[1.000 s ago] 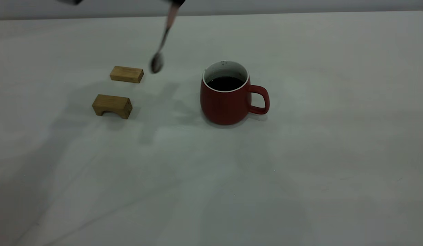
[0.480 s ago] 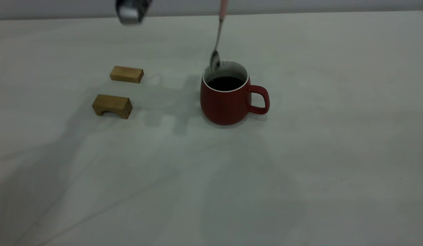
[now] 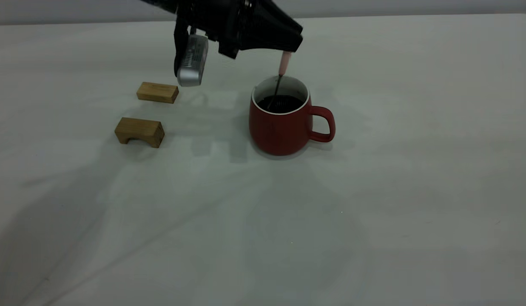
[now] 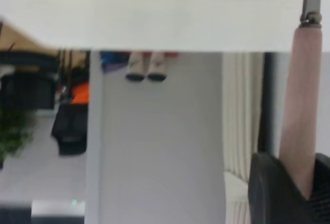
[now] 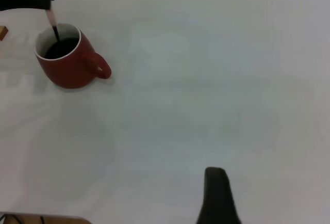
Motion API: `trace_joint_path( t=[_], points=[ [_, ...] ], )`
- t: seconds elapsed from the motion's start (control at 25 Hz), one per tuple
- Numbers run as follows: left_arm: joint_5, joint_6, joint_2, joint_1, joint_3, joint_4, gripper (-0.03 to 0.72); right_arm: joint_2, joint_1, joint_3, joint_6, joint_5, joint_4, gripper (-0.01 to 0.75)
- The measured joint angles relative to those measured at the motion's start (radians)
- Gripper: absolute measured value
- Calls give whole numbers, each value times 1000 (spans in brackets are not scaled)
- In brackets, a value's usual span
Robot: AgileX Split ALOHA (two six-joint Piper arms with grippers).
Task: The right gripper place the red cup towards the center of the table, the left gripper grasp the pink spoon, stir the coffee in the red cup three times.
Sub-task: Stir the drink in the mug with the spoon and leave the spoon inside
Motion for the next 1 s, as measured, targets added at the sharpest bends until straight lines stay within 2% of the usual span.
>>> trace_joint_path(
  t=[0.12, 0.32, 0.6, 0.8, 1.0],
  points=[
    [-9, 64, 13, 0, 0, -59, 172, 0, 0, 0, 0, 0, 0, 592],
    [116, 23, 50, 0, -1, -124, 172, 0, 0, 0, 0, 0, 0, 592],
    [149, -136, 39, 21, -3, 4, 172, 0, 0, 0, 0, 0, 0, 592],
    [92, -4, 30, 39, -41, 15, 172, 0, 0, 0, 0, 0, 0, 592],
    [140, 26, 69, 17, -42, -75, 172, 0, 0, 0, 0, 0, 0, 592]
  ],
)
